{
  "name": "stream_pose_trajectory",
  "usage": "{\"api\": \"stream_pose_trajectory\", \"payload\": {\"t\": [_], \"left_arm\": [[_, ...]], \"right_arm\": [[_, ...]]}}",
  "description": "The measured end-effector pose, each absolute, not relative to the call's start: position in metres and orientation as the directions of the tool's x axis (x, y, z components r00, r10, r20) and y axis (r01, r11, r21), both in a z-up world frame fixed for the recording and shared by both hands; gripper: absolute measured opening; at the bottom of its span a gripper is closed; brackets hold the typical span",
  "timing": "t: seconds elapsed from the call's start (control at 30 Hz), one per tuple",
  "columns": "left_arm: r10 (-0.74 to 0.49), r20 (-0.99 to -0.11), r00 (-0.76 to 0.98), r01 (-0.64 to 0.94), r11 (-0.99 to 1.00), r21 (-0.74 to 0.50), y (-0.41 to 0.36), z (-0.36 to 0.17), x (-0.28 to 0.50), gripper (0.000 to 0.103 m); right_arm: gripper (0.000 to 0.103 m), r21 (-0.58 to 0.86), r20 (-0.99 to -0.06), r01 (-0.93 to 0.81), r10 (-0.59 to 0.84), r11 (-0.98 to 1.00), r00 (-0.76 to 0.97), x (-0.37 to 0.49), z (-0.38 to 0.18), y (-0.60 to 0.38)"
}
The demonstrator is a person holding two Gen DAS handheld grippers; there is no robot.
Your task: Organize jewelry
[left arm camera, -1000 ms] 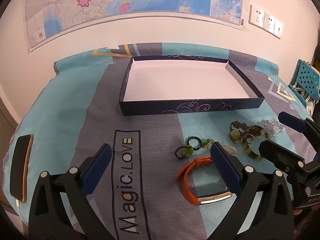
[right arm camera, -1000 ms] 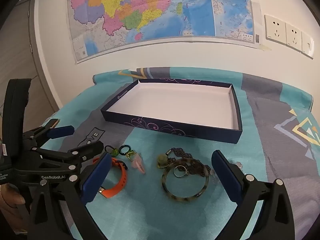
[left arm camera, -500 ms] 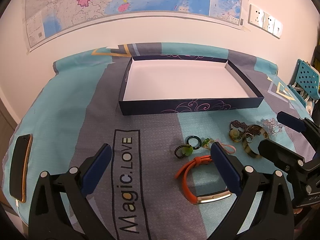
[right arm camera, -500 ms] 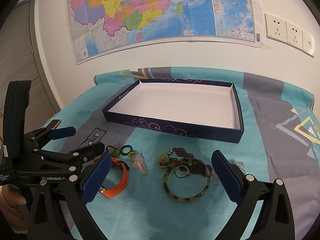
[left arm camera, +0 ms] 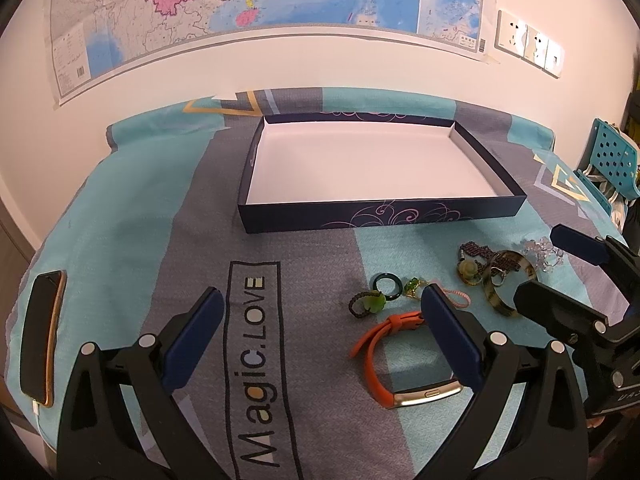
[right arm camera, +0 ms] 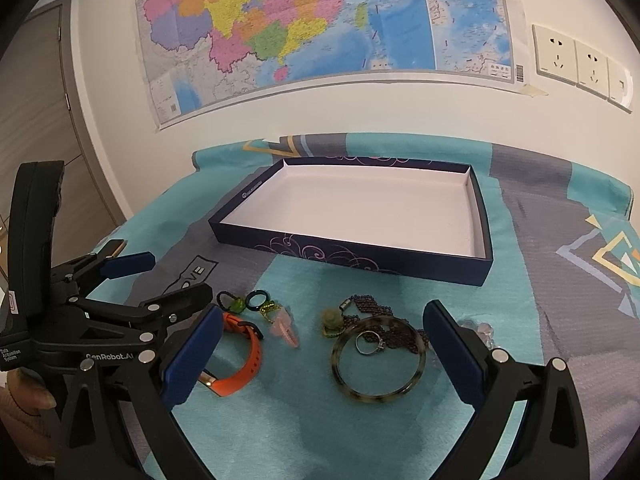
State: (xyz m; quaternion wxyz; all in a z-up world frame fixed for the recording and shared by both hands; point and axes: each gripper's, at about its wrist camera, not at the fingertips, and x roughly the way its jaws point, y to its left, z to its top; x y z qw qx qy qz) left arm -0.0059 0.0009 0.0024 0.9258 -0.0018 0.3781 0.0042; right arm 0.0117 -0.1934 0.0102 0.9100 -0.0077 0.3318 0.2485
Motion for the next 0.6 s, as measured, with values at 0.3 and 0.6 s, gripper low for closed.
{"api": "stream_pose_trajectory", "payload": {"t": [0.3, 0.6], "left_arm": [[0.009, -0.699, 0.715, -0.011, 1.000, 0.002, -0.0008, 0.0028, -0.0062, 0.097], [0.009, -0.699, 0.715, -0.011, 1.000, 0.002, -0.0010, 0.0020, -0.0058, 0.097]], "right_arm": [[0.097, 0.158, -0.606, -0.457, 0.452, 0.875, 0.655, 0.0147, 0.0116, -0.1943], [0.097, 0.163, -0.609, -0.456, 0.453, 0.875, 0.651, 0.0143, 0.0110, -0.1942]]}}
